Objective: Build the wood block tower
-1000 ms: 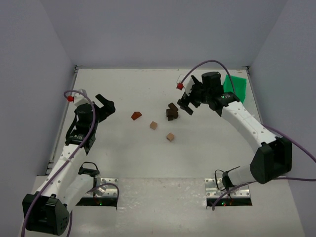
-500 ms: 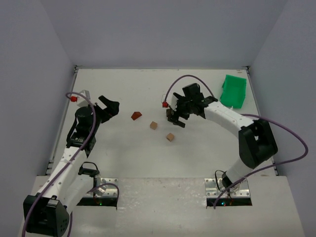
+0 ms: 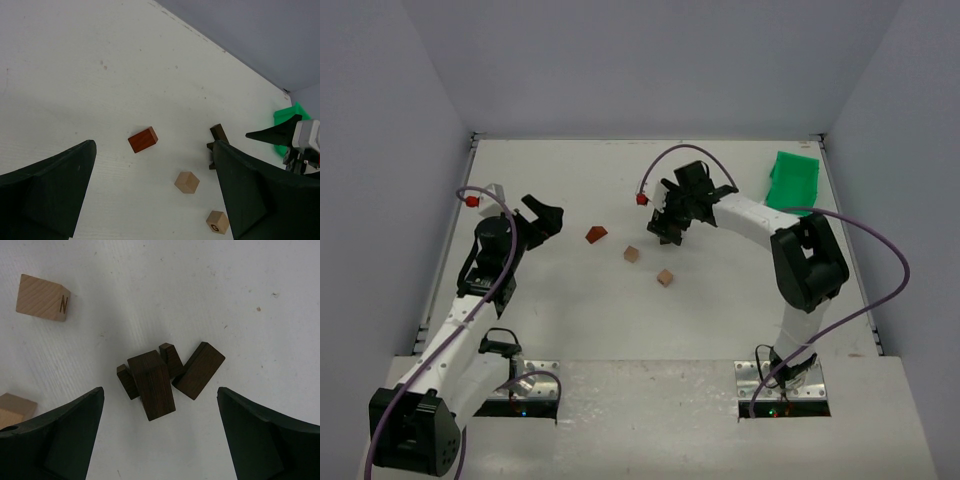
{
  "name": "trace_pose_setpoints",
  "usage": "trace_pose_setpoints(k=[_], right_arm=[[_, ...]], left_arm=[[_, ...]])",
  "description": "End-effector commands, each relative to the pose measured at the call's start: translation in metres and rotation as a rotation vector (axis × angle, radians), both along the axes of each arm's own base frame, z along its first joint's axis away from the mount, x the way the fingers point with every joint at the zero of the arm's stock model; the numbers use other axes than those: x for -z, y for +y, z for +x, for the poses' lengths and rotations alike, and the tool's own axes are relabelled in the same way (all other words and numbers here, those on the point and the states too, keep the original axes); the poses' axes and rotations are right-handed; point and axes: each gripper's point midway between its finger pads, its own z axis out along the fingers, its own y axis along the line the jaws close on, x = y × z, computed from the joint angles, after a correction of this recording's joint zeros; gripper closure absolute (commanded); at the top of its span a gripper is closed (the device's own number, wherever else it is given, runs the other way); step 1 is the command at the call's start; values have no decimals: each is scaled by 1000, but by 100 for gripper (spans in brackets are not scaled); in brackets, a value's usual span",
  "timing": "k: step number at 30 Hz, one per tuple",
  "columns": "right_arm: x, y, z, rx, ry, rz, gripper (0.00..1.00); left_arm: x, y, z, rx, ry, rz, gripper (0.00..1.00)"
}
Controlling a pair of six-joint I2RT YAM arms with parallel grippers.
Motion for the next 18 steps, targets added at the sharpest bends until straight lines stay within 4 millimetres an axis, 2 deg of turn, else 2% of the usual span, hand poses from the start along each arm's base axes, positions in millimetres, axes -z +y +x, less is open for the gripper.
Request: trace_pose_setpoints(k=[1, 9, 18], right_arm=[[-7, 10, 21, 11, -39, 17, 7], [6, 8, 32, 36, -41, -32, 15], [17, 11, 27, 18, -6, -32, 20]], left_arm=[[-14, 2, 6, -13, -58, -13, 0], [-13, 3, 6, -15, -58, -12, 0], [-10, 3, 8, -13, -50, -10, 0]])
